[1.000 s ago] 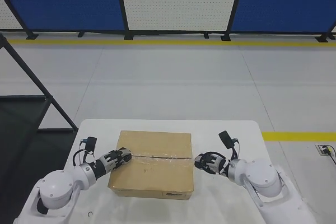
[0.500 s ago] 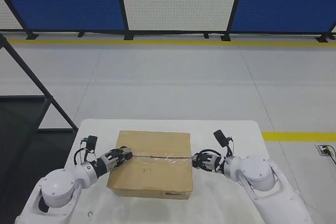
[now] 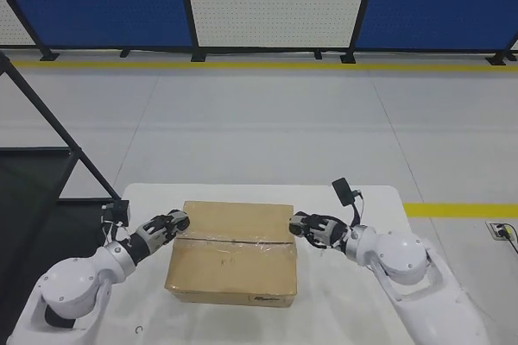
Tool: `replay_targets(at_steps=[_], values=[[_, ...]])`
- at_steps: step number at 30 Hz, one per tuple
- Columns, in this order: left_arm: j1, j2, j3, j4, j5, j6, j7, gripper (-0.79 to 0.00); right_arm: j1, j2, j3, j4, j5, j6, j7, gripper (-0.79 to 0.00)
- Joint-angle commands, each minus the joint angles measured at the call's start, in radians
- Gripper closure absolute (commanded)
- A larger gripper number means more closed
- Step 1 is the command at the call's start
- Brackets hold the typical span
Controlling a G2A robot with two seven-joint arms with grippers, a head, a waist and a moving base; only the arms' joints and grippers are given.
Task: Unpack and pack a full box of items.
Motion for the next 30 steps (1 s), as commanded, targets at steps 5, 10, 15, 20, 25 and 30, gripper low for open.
replay_targets(at_steps=[5, 10, 15, 20, 25, 30], values=[[0.079, 0.006, -0.108, -0.038, -0.043, -0.025, 0.069, 0.000, 0.181, -0.049, -0.185, 0.121, 0.020, -0.012, 0.049, 0.000], [0.173, 0.010, -0.196, -0.082, -0.067, -0.048, 0.118, 0.000, 0.338, -0.123, -0.372, 0.284, 0.069, -0.034, 0.080, 0.000], [0.267, 0.008, -0.284, -0.125, -0.112, -0.083, 0.182, 0.000, 0.442, -0.211, -0.505, 0.456, 0.157, -0.088, 0.063, 0.000], [0.328, -0.003, -0.353, -0.153, -0.205, -0.142, 0.302, -0.499, 0.505, -0.280, -0.575, 0.570, 0.216, -0.127, 0.049, 0.000], [0.328, -0.003, -0.353, -0.153, -0.205, -0.142, 0.302, -0.785, 0.505, -0.280, -0.575, 0.570, 0.216, -0.127, 0.049, 0.000], [0.328, -0.003, -0.353, -0.153, -0.205, -0.142, 0.302, -0.785, 0.490, -0.280, -0.569, 0.565, 0.222, -0.133, 0.028, 0.000]])
